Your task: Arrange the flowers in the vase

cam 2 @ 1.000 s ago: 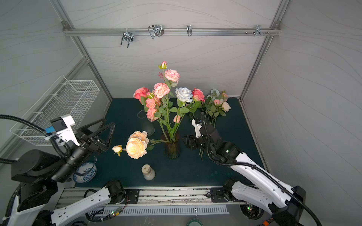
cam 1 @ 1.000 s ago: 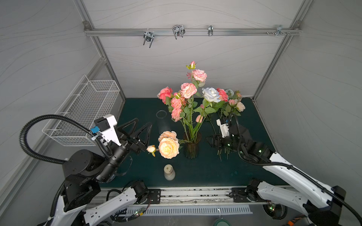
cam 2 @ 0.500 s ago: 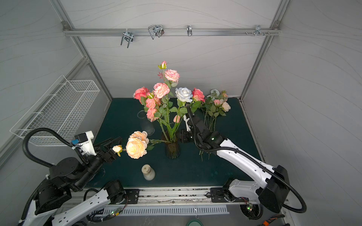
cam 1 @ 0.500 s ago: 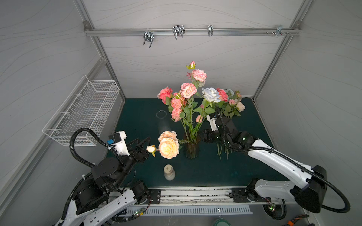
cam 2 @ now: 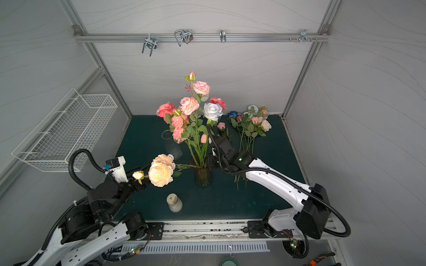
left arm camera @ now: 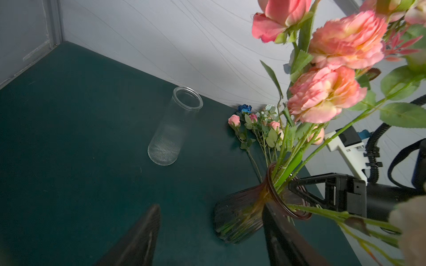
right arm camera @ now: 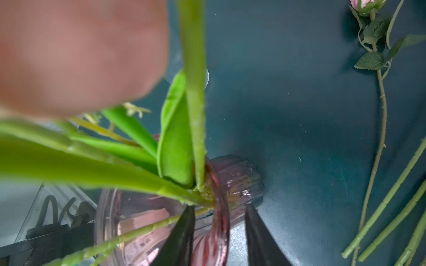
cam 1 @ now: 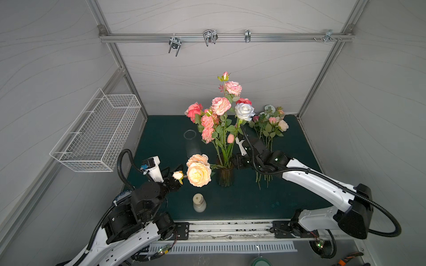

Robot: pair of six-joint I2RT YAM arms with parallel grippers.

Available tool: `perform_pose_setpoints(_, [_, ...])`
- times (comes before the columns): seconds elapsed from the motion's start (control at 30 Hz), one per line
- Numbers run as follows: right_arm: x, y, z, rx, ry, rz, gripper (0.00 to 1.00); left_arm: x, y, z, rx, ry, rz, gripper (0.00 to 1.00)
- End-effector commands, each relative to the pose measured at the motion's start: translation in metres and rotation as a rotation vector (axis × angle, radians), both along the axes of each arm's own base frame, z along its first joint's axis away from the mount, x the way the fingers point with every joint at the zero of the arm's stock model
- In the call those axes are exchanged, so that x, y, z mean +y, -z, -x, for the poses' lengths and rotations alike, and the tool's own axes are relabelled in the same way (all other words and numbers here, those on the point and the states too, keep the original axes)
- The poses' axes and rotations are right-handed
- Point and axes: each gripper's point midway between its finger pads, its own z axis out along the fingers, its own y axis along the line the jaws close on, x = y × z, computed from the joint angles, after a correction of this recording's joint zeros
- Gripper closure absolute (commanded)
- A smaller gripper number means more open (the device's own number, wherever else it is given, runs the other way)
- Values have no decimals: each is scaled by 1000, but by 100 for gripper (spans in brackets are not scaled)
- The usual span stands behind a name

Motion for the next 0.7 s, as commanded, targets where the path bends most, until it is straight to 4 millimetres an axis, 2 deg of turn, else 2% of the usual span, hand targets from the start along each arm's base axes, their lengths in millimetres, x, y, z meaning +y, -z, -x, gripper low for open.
perform_pose_setpoints(0.0, [-8, 20, 2, 22, 3, 99, 71, -3, -12, -6, -27, -28, 59, 29])
perform_pose_setpoints(0.3, [-4, 17, -9, -20, 6, 111, 100, 0, -11, -4, -22, -31, 66, 28])
perform_pose_setpoints(0.43, [-2, 10, -18, -57, 13, 104, 100, -3, -4, -6, -5, -32, 69, 29])
perform_pose_setpoints(0.67, [6, -15, -45, -120, -1, -27, 100, 1, -10, -4, -15, -37, 67, 29])
